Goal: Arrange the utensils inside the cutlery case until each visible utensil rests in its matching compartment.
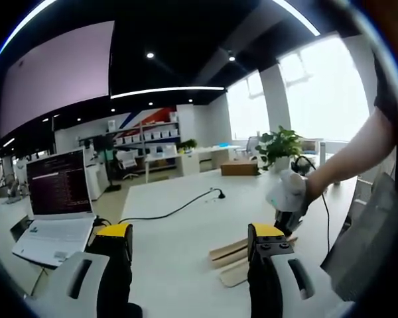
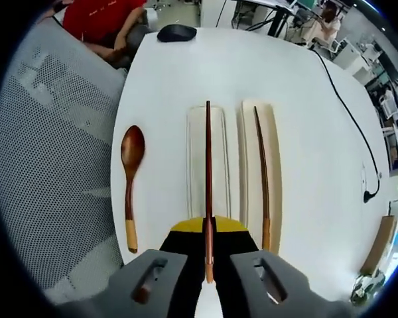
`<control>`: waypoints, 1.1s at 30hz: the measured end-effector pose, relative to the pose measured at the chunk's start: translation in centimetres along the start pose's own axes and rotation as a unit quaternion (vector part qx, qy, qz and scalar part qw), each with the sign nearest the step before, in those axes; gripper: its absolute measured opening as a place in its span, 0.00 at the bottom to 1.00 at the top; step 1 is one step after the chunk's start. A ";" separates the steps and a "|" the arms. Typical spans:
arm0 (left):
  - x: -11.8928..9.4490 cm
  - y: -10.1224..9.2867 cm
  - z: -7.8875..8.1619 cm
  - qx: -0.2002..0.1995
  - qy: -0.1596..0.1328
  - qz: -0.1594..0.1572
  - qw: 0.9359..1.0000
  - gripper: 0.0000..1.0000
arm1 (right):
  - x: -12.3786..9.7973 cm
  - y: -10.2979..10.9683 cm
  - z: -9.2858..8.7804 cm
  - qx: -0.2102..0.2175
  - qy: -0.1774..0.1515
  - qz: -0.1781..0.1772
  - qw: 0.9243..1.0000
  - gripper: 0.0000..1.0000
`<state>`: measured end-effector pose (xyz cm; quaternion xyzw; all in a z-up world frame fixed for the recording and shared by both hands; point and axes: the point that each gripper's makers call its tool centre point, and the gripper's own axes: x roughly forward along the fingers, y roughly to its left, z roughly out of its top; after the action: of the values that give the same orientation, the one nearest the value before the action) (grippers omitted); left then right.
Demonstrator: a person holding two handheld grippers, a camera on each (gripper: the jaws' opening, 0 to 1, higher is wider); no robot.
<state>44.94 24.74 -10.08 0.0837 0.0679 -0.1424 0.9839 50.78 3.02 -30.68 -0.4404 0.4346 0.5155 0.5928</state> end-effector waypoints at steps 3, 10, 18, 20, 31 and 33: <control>0.0 0.0 0.0 0.001 0.001 -0.001 1.000 0.73 | -0.3 -0.7 -0.1 0.002 0.000 -0.006 1.000 0.00; 0.1 -0.1 -0.1 0.001 0.003 -0.001 1.000 0.73 | -0.7 -2.5 -0.4 0.001 0.011 -0.020 1.000 0.00; 0.1 -0.1 -0.1 0.002 0.004 -0.001 1.000 0.73 | -1.1 -4.3 -0.6 -0.004 0.024 -0.032 0.999 0.00; 0.1 0.0 -0.1 0.001 0.004 -0.001 1.000 0.73 | -1.2 -4.4 -0.6 -0.005 0.024 -0.033 0.999 0.00; 0.0 0.1 -0.1 -0.001 0.003 0.002 1.000 0.73 | -1.7 -5.6 -0.4 -0.015 0.030 -0.044 0.998 0.00; 0.0 0.1 -0.1 -0.002 0.003 0.002 1.000 0.73 | -1.6 -5.6 -0.1 -0.020 0.034 -0.044 0.998 0.00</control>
<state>44.98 24.88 -10.18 0.0824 0.0706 -0.1399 0.9842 56.19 2.12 -28.71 -0.4882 0.4246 0.4820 0.5908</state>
